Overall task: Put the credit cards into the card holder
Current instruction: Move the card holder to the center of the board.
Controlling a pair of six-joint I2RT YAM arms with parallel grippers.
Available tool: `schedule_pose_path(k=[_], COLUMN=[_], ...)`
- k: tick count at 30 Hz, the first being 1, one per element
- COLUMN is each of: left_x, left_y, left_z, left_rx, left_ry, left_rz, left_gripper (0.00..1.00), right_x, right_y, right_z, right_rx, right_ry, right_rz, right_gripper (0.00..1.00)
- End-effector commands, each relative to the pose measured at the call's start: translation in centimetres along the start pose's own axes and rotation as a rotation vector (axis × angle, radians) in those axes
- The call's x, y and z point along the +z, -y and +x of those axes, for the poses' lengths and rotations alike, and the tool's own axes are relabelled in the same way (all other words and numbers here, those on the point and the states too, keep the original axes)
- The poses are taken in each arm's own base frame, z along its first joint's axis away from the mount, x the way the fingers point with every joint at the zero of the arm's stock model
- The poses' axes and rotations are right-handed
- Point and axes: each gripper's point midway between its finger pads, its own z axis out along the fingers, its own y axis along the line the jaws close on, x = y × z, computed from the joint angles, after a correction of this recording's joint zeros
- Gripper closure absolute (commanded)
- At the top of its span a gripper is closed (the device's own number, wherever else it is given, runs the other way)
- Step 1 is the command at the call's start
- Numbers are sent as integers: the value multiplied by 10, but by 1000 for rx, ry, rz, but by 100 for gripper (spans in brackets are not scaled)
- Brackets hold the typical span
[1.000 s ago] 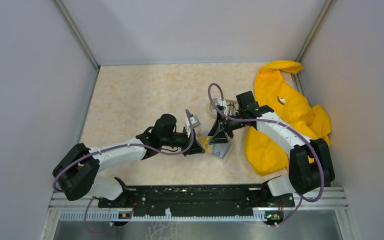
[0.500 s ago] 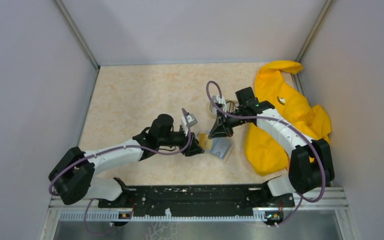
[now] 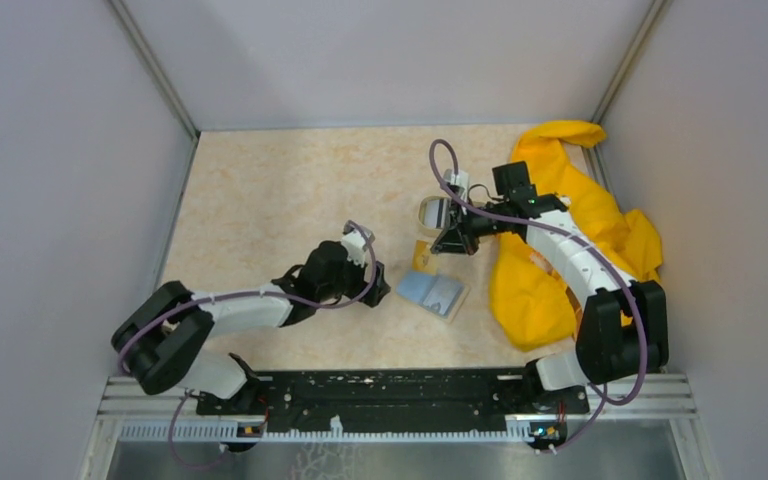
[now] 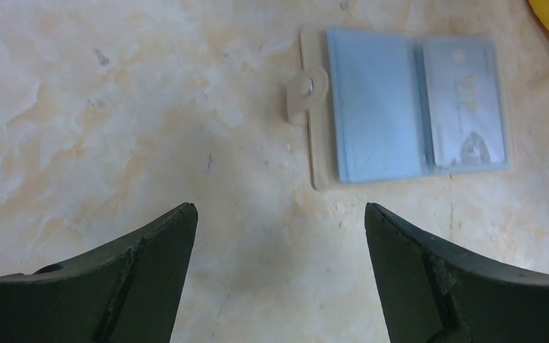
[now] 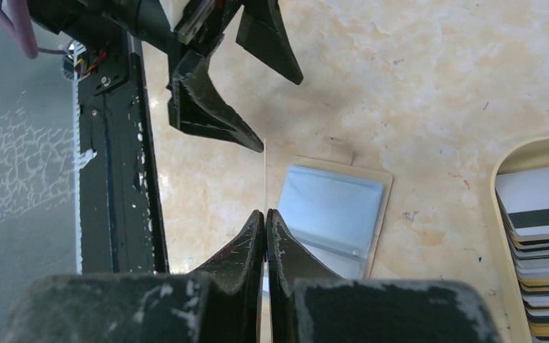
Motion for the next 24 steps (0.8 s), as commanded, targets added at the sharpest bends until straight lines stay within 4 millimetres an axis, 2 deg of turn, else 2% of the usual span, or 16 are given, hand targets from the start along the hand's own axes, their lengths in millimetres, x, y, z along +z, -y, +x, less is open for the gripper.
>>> schedule_pose_path(k=[1, 7, 11, 14, 17, 19, 24], left_x=[24, 58, 70, 71, 62, 51, 10], left_y=[-4, 5, 4, 0, -4, -10, -23], left_z=[-31, -33, -31, -28, -26, -23, -11], left_rx=[-49, -53, -63, -81, -127, -183, -419], left_ry=[54, 4, -25, -36, -23, -2, 112], left_rz=[-95, -92, -115, -140, -167, -205, -288], left_gripper=[8, 17, 41, 66, 93, 100, 100], right_x=[-11, -17, -16, -17, -17, -16, -14], right_y=[6, 10, 11, 11, 11, 12, 15], right_z=[-17, -19, -18, -18, -18, -16, -12], right_rx=[-24, -17, -13, -11, -8, -3, 16], right_ry=[51, 67, 66, 65, 65, 63, 51], right_rz=[47, 65, 65, 66, 64, 63, 65], right_gripper=[100, 100, 100, 100, 100, 100, 100])
